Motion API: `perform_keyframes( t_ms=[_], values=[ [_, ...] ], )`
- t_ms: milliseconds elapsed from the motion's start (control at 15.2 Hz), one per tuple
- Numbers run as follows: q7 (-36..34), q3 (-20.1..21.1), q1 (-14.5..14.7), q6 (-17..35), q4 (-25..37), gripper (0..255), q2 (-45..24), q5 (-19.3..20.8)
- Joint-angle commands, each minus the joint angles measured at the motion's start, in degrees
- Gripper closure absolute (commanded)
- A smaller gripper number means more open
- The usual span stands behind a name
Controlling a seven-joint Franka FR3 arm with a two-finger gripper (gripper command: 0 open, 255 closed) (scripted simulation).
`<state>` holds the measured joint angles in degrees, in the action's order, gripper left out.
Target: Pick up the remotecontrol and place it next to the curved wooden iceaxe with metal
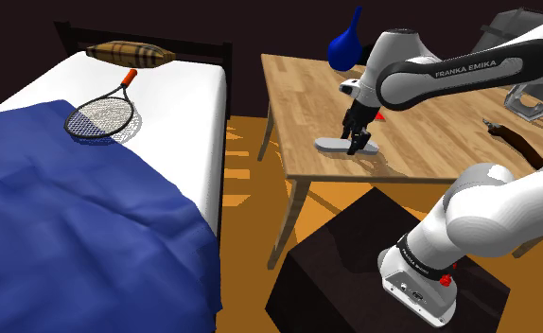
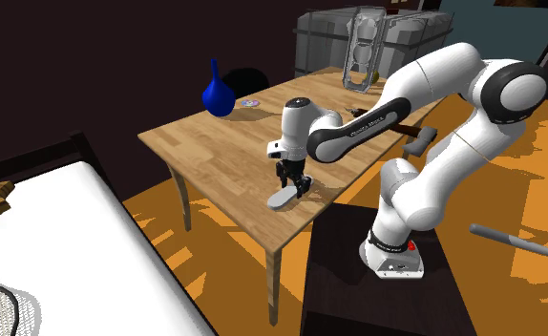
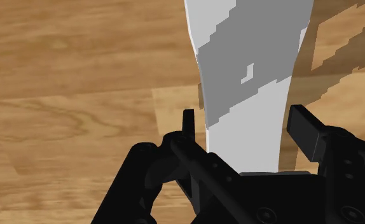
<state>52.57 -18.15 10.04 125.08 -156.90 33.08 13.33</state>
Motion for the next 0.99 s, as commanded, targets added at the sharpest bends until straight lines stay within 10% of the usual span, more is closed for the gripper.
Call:
perform_keyframes(
  t_ms=[0, 924],
  values=[
    [0.0, 0.0, 0.0, 0.0, 0.0, 255, 0.0, 0.0],
    [0.2, 1.4, 0.2, -8.3, 4.8, 255, 3.5, -1.0]
  ],
)
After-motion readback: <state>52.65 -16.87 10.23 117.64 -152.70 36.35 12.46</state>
